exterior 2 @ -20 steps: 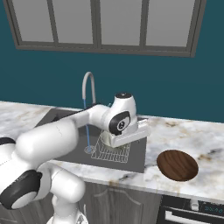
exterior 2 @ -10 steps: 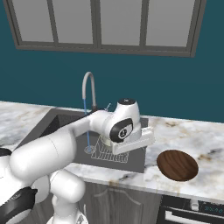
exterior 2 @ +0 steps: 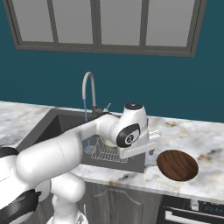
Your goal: Rinse each bowl for a few seconds and place them down in the sink or on the counter.
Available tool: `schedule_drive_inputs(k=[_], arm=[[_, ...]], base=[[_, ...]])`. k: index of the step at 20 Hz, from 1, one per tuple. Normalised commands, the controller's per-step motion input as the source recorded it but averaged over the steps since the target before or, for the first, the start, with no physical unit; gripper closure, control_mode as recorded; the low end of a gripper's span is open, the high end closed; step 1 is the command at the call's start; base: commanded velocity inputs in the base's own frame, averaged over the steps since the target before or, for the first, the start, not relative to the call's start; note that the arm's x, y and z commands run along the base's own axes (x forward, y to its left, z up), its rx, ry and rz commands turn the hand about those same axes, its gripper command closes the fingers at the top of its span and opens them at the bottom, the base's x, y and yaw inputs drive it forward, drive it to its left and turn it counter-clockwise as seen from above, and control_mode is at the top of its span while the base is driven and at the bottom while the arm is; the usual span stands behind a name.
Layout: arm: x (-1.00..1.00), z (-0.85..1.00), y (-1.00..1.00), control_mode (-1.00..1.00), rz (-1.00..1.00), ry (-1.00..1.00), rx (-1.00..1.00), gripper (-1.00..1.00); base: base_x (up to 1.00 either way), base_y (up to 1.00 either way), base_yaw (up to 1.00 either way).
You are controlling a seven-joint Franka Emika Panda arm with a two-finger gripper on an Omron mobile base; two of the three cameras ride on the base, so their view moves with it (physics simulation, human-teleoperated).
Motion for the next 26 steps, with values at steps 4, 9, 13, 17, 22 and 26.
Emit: schedule_drive_inputs(k=[4, 9, 13, 17, 22, 26], arm=[[-0.02, 0.00, -0.25, -1.00, 0.00, 0.00, 0.00, -1.00], [-0.01, -0.03, -0.16, -1.00, 0.00, 0.00, 0.00, -1.00], [0.00, -0.07, -0.16, -1.00, 0.00, 0.00, 0.00, -1.00], [0.00, -0.14, -0.07, -1.00, 0.00, 0.00, 0.00, -1.00], [0.00, -0.18, -0.04, -1.00, 0.00, 0.01, 0.00, -1.00], [0.00, -0.21, 0.00, -1.00, 0.00, 0.02, 0.00, -1.00]], base=[[0.00, 0.00, 0.00], [0.00, 0.00, 0.00], [0.00, 0.00, 0.00], [0.00, 0.00, 0.00], [0.00, 0.00, 0.00], [0.00, 0.00, 0.00]])
